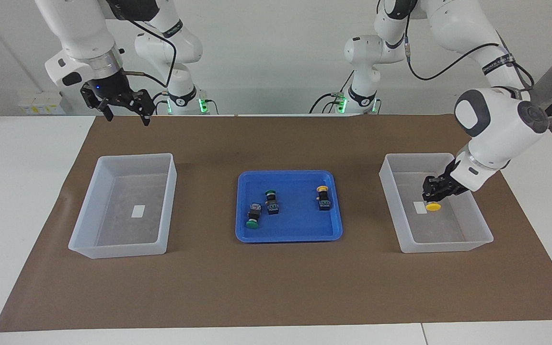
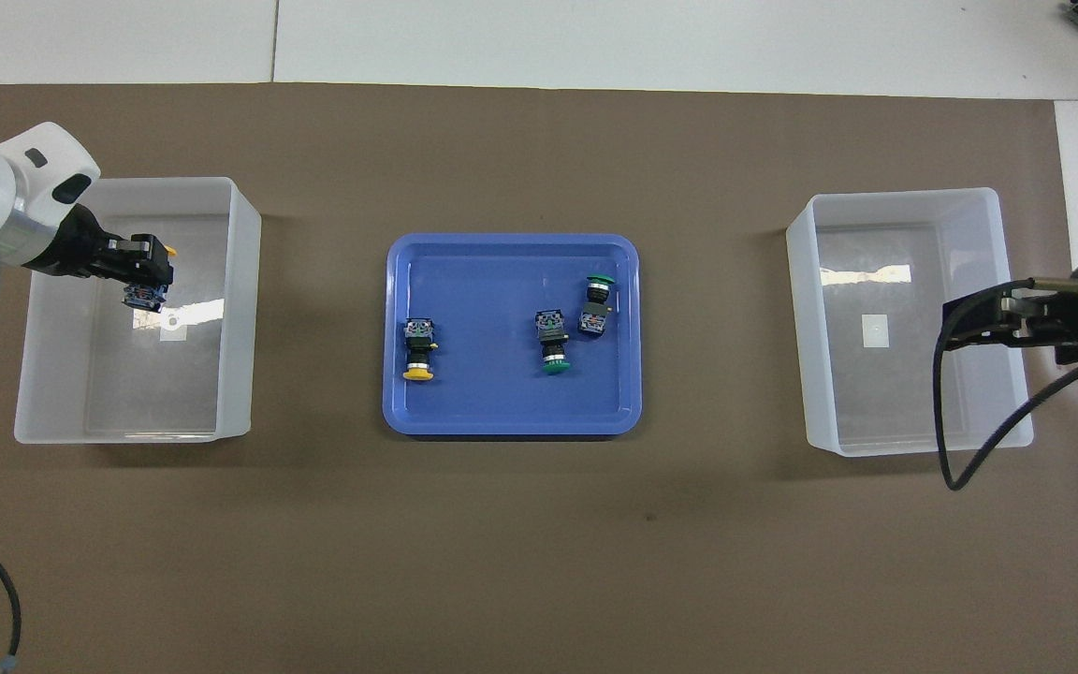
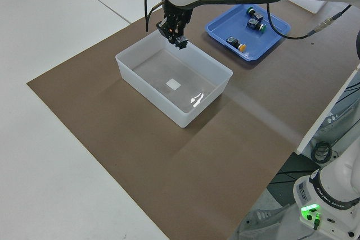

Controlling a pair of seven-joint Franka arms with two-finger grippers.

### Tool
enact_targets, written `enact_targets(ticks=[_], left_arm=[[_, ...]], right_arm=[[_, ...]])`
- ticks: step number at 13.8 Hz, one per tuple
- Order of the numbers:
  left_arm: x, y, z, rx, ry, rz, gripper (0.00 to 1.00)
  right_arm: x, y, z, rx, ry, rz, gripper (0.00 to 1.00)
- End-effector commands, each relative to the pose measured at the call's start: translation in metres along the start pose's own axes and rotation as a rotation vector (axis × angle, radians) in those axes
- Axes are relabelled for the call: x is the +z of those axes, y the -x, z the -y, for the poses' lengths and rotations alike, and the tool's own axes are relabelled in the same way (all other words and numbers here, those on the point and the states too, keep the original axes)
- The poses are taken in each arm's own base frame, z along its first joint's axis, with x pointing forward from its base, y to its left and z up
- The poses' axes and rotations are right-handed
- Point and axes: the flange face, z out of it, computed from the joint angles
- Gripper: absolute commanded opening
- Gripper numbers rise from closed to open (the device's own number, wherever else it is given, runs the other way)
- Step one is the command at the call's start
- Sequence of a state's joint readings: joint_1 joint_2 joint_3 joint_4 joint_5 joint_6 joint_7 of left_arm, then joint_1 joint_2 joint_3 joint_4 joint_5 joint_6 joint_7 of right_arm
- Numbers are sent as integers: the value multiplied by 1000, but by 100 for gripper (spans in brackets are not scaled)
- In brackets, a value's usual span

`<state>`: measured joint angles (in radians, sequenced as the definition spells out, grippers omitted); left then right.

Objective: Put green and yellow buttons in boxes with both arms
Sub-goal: 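Carry the button to the nearby clear box and release it, then reach the left gripper back to the tray's yellow-capped button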

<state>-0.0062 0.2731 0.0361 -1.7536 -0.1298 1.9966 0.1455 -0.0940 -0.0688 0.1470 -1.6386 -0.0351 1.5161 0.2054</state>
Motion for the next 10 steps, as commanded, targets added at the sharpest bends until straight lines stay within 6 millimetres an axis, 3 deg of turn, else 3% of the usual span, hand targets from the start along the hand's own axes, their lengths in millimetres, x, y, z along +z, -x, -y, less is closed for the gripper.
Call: enact_targets(ticks=[1, 6, 8, 10], left_arm=[[39, 38, -7, 22, -28, -34, 0], [95, 52, -4, 14, -44, -65, 0], [93, 50, -4, 16, -43, -64, 51], [86, 44, -6, 24, -43, -65, 87]], right_arm=[[-1, 6, -2, -17, -27, -2, 100], [0, 6, -2, -17, -26, 0, 100], [-1, 6, -2, -17, -27, -2, 100], [-1, 6, -2, -17, -27, -2, 100]])
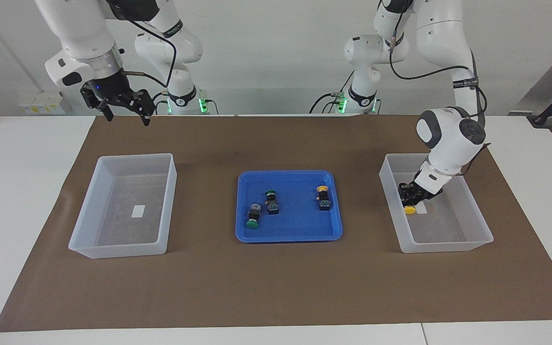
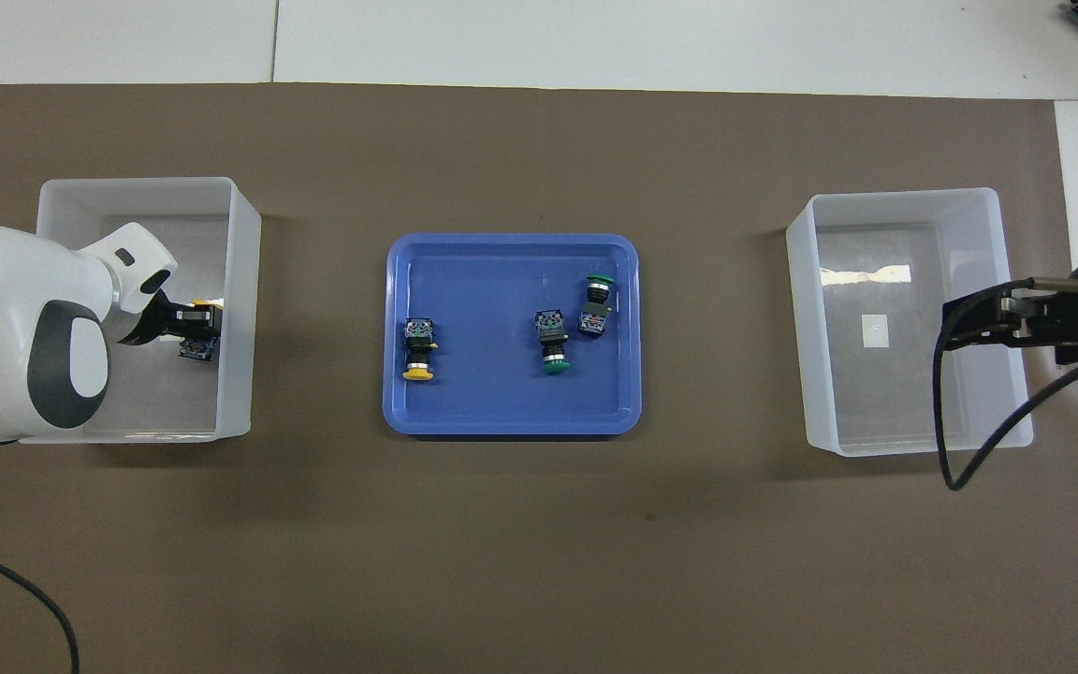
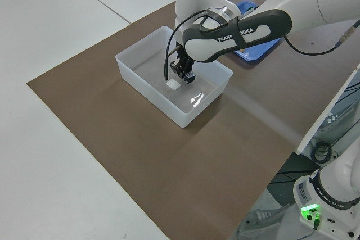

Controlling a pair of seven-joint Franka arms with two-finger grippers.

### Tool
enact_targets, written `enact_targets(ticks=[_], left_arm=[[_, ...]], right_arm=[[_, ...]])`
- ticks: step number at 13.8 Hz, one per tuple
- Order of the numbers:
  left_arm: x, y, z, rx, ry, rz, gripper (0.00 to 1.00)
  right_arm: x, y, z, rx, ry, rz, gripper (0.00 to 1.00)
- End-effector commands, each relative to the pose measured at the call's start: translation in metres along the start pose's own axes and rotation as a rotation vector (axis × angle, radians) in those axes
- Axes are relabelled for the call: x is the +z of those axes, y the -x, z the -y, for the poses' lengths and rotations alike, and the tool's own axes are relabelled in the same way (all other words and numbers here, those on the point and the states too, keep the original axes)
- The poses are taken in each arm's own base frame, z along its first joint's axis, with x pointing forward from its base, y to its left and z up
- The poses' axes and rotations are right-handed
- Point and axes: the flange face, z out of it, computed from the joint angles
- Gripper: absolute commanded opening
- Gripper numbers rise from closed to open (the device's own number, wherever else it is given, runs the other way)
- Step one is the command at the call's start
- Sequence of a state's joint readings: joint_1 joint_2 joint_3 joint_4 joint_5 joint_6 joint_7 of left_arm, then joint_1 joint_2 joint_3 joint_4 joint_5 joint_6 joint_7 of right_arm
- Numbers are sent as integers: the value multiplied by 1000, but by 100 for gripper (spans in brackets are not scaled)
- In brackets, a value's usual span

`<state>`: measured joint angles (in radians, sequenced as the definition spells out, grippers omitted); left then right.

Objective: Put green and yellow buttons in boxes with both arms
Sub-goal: 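Reach the left gripper back to the tray's yellow-capped button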

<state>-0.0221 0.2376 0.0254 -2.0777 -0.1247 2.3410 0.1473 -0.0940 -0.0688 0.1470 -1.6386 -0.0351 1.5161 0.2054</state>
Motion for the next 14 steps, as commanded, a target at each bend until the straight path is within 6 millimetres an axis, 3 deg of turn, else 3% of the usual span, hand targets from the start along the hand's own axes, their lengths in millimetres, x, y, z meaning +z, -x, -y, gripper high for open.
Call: enact_targets(ticks=[1, 5, 7, 8, 10, 11, 14], left_arm=[[-18, -10, -4, 25, -10, 0, 97], [-94, -54, -16, 56, 0, 59, 100], [-125, -67, -42, 73, 10, 89, 100], [-134, -66, -68, 50, 6, 117, 100], [-134, -61, -132, -57, -12, 120, 100], [-126, -53, -174, -88, -19, 120, 100], [-98, -18, -262, -175, -15, 68, 100]], right_arm=[[0, 6, -2, -17, -26, 0, 100], [0, 6, -2, -17, -26, 0, 100], [0, 6, -2, -17, -26, 0, 100], [0, 6, -2, -17, -26, 0, 100], [0, 6, -2, -17, -26, 0, 100], [-1, 6, -2, -17, -27, -2, 100], [-1, 6, -2, -17, -27, -2, 100]])
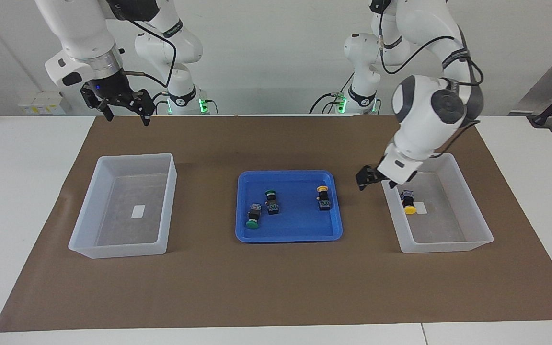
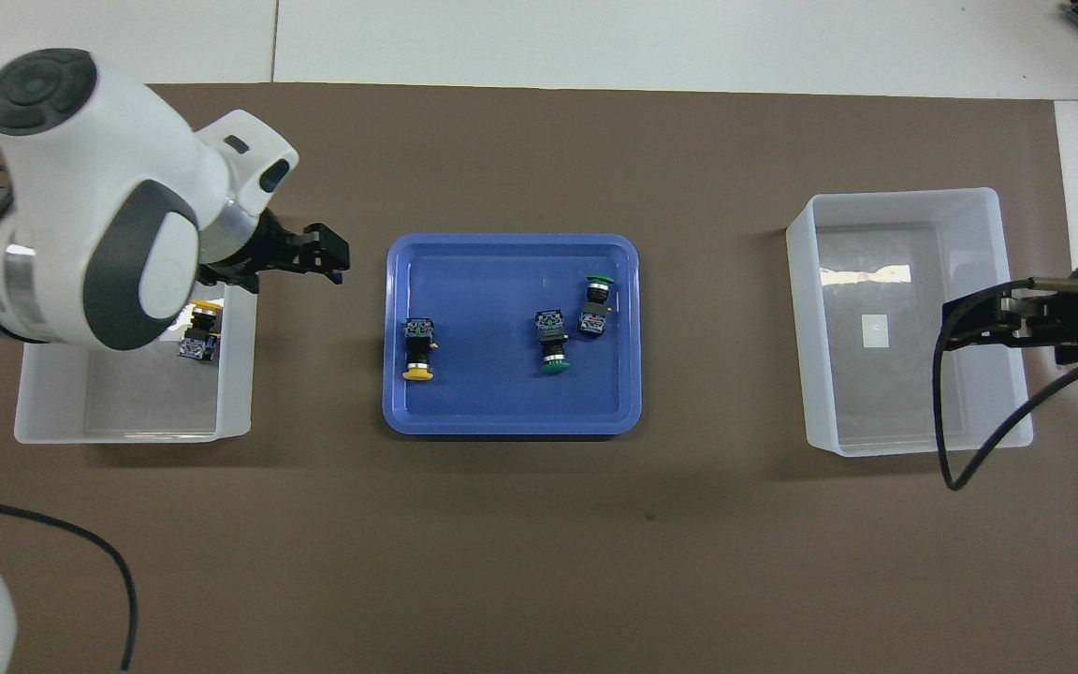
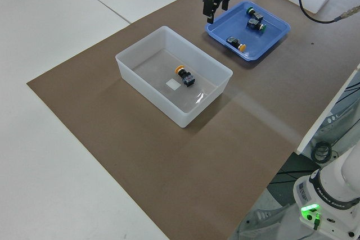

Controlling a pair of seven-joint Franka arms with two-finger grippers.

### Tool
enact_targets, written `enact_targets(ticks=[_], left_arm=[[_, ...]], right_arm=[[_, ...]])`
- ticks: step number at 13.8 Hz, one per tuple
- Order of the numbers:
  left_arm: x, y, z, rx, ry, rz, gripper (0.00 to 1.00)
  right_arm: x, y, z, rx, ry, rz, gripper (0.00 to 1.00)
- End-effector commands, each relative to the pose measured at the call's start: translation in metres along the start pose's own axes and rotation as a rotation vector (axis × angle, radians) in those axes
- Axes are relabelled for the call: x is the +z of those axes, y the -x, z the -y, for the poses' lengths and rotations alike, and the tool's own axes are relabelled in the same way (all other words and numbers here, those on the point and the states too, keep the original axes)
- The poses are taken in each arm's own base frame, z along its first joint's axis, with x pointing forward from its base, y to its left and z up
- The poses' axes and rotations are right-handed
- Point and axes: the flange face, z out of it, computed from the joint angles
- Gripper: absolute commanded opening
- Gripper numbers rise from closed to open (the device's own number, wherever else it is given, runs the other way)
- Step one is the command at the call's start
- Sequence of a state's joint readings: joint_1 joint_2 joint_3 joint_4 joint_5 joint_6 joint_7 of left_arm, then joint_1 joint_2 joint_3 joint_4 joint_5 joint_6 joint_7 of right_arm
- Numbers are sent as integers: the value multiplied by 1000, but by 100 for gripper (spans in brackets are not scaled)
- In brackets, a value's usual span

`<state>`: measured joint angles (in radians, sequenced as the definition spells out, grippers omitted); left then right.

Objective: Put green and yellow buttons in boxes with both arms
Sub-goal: 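Reach the left gripper back to the tray's yellow-capped button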

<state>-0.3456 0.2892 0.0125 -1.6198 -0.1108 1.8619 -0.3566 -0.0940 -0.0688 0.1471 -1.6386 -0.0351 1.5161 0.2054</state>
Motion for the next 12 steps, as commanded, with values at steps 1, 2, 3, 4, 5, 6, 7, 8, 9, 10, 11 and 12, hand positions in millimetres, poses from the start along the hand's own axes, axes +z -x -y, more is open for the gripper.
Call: enact_targets(ticks=[1, 2, 3, 4, 5, 6, 7, 8, 9, 10, 11, 12], left_arm=[[35, 34, -46, -77, 0, -56, 98], [47, 48, -58, -68, 4, -66, 96], [63, 56, -62, -61, 0, -63, 94], [75, 61, -63, -59, 2, -69, 93], [89, 65, -64, -56, 4, -76, 92], [101, 69, -69, -46, 5, -81, 92], [111, 73, -72, -39, 4, -81, 92], [124, 74, -74, -40, -3, -74, 90], [129, 74, -76, -36, 1, -82, 90], [131, 72, -76, -35, 4, -91, 90], [131, 72, -76, -35, 7, -98, 90], [134, 71, -76, -35, 5, -95, 89]], right_arm=[[0, 6, -2, -17, -26, 0, 100], [0, 6, -2, -17, -26, 0, 100], [-1, 6, -2, -17, -27, -2, 100], [-1, 6, -2, -17, -27, -2, 100], [0, 6, -2, -17, -26, 0, 100], [0, 6, -2, -17, -26, 0, 100], [0, 6, -2, -17, -26, 0, 100], [0, 6, -2, -17, -26, 0, 100], [-1, 5, -3, -15, -27, -2, 100], [-1, 6, -2, -17, -27, -2, 100], [-1, 6, -2, -17, -27, -2, 100], [0, 6, -2, -17, -26, 0, 100]])
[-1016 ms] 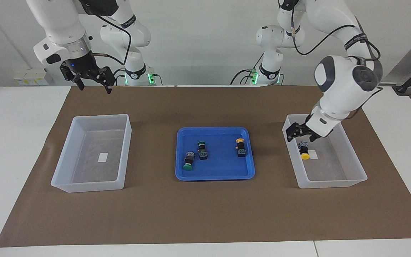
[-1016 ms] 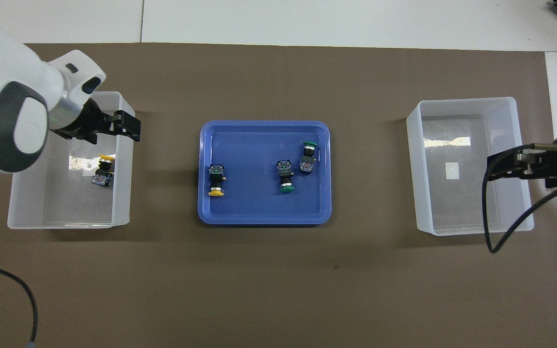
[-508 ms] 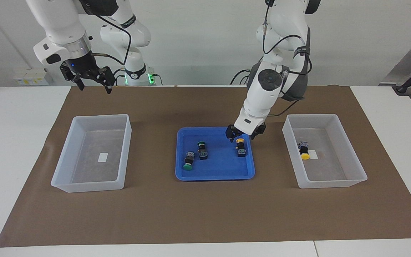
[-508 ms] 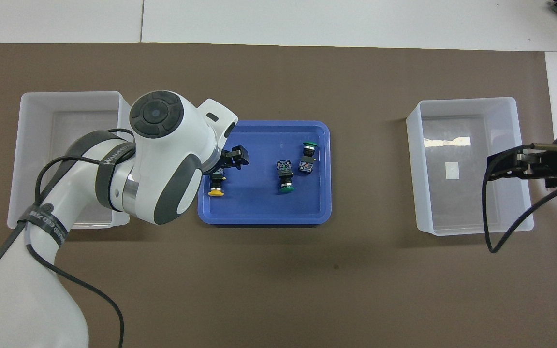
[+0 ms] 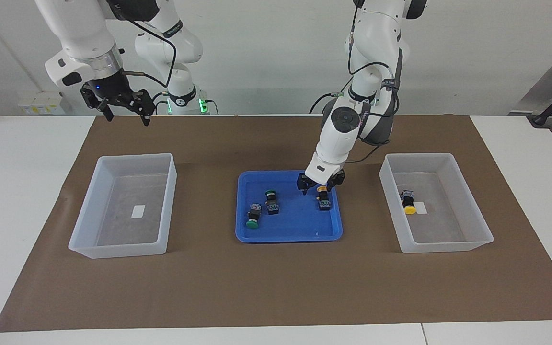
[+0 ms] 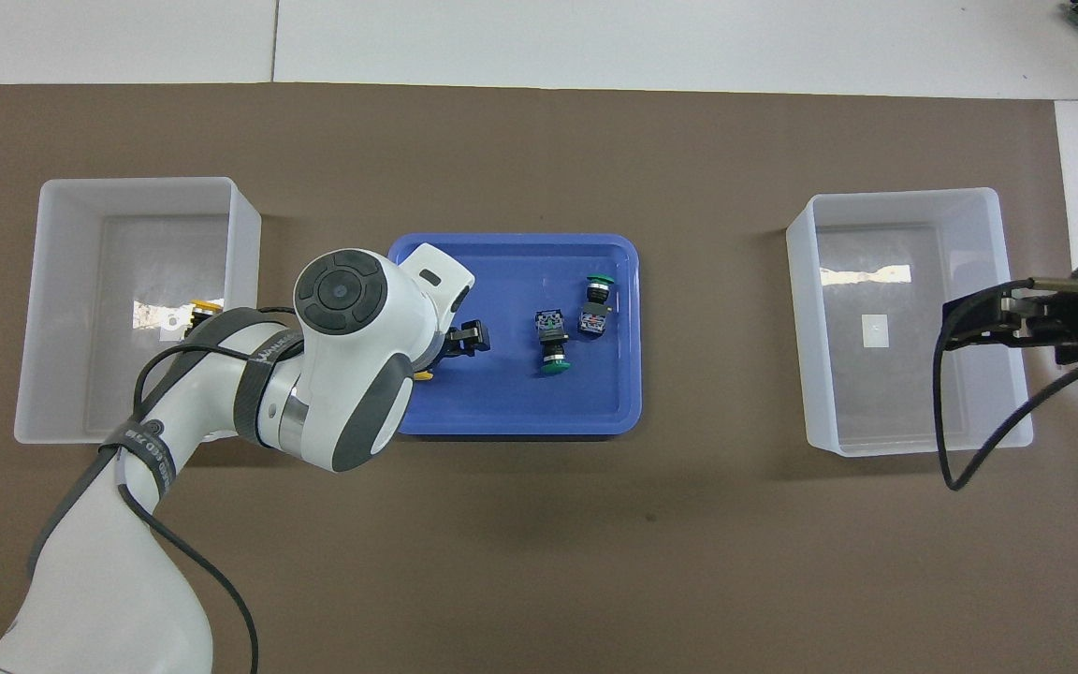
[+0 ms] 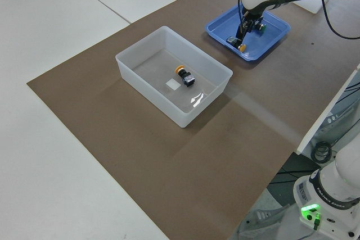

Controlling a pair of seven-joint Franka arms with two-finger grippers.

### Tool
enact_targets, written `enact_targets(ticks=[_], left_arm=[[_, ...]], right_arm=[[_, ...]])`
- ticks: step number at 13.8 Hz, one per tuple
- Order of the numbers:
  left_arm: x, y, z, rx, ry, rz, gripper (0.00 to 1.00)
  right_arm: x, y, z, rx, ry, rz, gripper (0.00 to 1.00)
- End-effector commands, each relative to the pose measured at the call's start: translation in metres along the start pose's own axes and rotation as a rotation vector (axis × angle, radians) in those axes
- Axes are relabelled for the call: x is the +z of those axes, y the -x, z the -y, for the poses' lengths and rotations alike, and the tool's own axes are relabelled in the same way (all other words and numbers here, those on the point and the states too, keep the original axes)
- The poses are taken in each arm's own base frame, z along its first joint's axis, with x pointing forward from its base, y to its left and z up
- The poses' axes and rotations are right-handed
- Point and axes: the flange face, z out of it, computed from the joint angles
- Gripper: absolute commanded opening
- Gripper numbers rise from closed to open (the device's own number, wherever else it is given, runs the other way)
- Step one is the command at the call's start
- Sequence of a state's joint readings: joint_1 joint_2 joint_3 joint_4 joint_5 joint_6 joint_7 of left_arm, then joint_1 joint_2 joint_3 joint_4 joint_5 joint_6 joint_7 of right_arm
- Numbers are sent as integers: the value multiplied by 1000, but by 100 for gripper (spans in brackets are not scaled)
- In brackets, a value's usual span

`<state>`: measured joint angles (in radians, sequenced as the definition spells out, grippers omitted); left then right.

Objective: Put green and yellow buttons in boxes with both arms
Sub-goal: 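Grasp the second yellow-capped button with the left gripper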

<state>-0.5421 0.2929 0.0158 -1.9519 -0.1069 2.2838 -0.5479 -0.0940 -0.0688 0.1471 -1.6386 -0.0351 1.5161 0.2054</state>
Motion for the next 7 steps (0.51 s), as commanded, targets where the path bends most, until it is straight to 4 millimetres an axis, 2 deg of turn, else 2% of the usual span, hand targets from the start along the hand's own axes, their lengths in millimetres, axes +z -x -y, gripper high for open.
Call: enact_targets(ticks=[1, 5, 7], left_arm=[[7, 2, 2, 2, -9, -20, 87], [31, 9, 8, 46, -29, -66, 87], [32, 9, 9, 47, -26, -70, 86]], right_arm=[[-1, 6, -2, -17, -27, -2, 100], [-1, 6, -2, -17, -27, -2, 100], [-1, 6, -2, -17, -27, -2, 100]])
